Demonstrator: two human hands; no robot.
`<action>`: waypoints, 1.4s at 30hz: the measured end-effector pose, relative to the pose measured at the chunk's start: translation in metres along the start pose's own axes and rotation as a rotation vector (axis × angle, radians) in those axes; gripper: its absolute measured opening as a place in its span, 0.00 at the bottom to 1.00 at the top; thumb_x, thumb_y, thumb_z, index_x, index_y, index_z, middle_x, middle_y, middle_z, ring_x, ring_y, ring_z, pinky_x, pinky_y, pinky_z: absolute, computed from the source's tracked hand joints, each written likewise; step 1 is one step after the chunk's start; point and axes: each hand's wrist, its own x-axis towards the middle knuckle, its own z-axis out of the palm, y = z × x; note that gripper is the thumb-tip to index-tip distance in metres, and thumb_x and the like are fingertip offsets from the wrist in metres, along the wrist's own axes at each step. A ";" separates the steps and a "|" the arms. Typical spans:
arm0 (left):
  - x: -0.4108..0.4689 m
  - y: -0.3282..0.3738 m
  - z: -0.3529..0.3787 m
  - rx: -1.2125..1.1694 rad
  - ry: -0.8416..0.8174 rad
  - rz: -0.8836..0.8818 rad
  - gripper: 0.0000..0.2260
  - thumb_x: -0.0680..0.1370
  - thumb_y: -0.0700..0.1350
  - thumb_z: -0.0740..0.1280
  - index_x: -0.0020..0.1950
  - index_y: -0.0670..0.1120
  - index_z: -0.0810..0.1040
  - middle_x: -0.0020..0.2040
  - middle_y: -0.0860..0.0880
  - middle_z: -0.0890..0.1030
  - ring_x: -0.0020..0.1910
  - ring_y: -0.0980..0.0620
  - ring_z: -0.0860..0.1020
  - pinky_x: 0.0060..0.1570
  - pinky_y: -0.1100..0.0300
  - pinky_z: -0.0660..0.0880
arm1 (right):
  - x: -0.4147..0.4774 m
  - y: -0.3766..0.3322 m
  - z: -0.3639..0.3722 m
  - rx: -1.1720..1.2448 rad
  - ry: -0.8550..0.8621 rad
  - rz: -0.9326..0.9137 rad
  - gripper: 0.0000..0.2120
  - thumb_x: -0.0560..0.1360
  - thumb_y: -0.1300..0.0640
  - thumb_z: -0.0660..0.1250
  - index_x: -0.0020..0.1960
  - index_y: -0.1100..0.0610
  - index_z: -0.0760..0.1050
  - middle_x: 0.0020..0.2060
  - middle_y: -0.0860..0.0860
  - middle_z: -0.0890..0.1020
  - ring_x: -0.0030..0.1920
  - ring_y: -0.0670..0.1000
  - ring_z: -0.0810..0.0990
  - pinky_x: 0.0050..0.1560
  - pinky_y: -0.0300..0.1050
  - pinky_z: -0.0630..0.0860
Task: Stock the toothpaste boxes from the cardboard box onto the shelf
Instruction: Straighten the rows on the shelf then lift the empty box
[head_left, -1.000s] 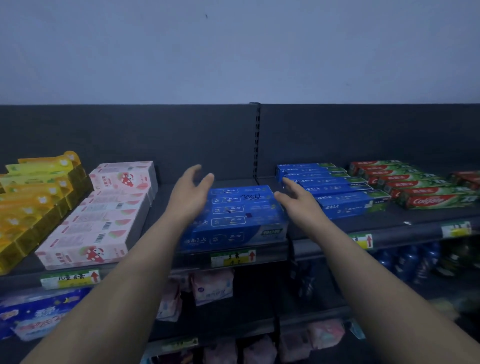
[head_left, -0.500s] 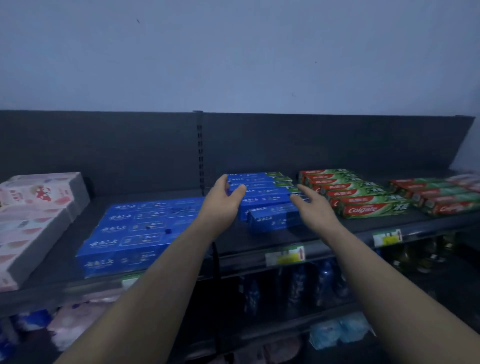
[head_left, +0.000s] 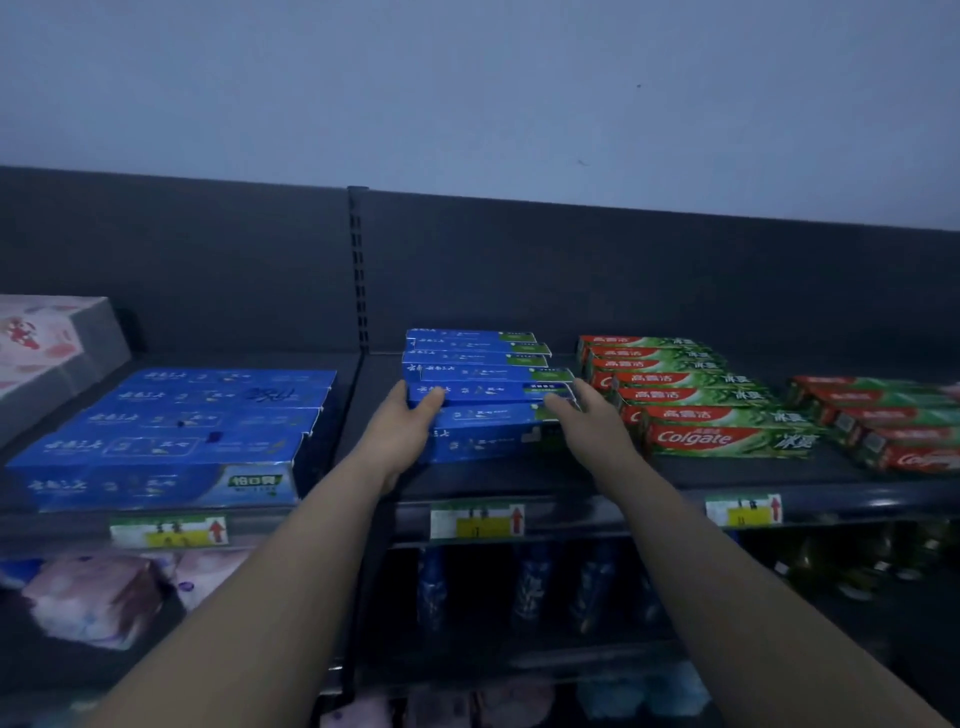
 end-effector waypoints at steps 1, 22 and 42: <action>-0.002 0.000 0.001 0.001 0.012 0.008 0.28 0.78 0.60 0.61 0.74 0.48 0.62 0.71 0.51 0.70 0.65 0.48 0.73 0.67 0.48 0.68 | -0.001 0.000 0.002 -0.013 -0.004 -0.013 0.30 0.78 0.47 0.63 0.77 0.53 0.58 0.75 0.51 0.63 0.71 0.54 0.65 0.67 0.51 0.66; -0.006 0.017 -0.011 0.114 0.088 -0.001 0.34 0.80 0.60 0.57 0.79 0.47 0.48 0.78 0.49 0.56 0.74 0.47 0.62 0.67 0.53 0.61 | 0.012 -0.006 -0.014 -0.140 -0.021 -0.064 0.34 0.78 0.42 0.60 0.77 0.54 0.54 0.73 0.53 0.63 0.68 0.55 0.67 0.64 0.53 0.69; 0.076 0.016 -0.018 0.102 0.057 -0.117 0.34 0.77 0.66 0.56 0.78 0.51 0.54 0.77 0.49 0.61 0.73 0.43 0.64 0.71 0.44 0.62 | 0.098 -0.010 -0.003 -0.034 -0.161 0.057 0.32 0.80 0.44 0.57 0.78 0.53 0.50 0.75 0.52 0.60 0.72 0.56 0.64 0.65 0.48 0.65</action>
